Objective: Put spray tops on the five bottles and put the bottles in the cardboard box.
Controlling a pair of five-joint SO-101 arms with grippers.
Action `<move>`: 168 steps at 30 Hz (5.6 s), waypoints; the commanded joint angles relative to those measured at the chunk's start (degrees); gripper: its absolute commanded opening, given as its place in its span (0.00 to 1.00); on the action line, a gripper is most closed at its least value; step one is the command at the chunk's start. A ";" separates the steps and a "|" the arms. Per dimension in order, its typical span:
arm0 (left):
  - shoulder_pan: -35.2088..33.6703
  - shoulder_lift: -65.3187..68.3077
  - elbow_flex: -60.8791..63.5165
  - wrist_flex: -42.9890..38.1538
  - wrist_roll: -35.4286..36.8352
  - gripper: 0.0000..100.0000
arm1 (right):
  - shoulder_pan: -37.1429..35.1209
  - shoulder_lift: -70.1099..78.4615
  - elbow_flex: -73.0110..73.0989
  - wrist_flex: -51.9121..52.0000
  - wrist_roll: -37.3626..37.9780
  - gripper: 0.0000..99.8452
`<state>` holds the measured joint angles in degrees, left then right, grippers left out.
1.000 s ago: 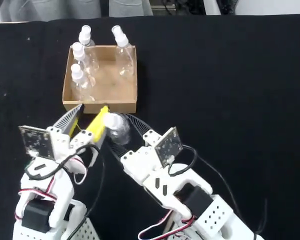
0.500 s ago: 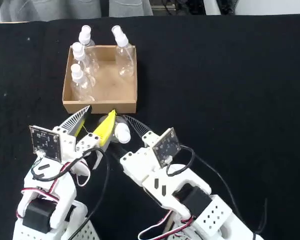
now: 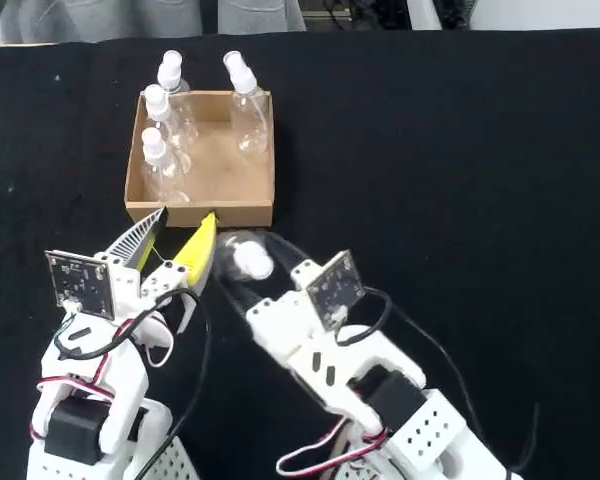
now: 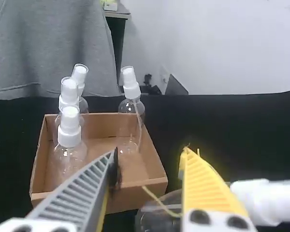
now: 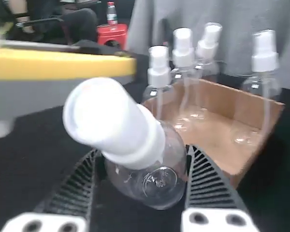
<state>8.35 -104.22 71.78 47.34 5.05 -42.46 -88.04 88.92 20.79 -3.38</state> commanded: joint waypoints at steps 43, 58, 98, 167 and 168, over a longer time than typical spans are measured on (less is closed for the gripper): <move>-21.05 -0.44 21.85 -0.88 -0.70 0.20 | 6.33 -1.36 1.36 -0.44 -0.09 0.13; -21.05 -0.09 25.63 -0.18 -0.53 0.20 | 6.33 -1.36 1.27 -0.09 -0.09 0.13; -19.91 -0.18 25.63 18.37 -0.26 0.19 | 6.42 -0.75 -3.91 0.18 0.00 0.12; -20.26 -0.18 25.63 18.46 -0.44 0.03 | 14.51 82.68 -67.65 3.96 -3.25 0.13; -20.26 -0.18 25.63 18.46 -0.44 0.03 | 14.51 83.38 -67.38 2.81 -3.25 0.13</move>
<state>-12.22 -103.69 95.96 65.45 5.05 -29.27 -5.41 25.19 27.47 -6.20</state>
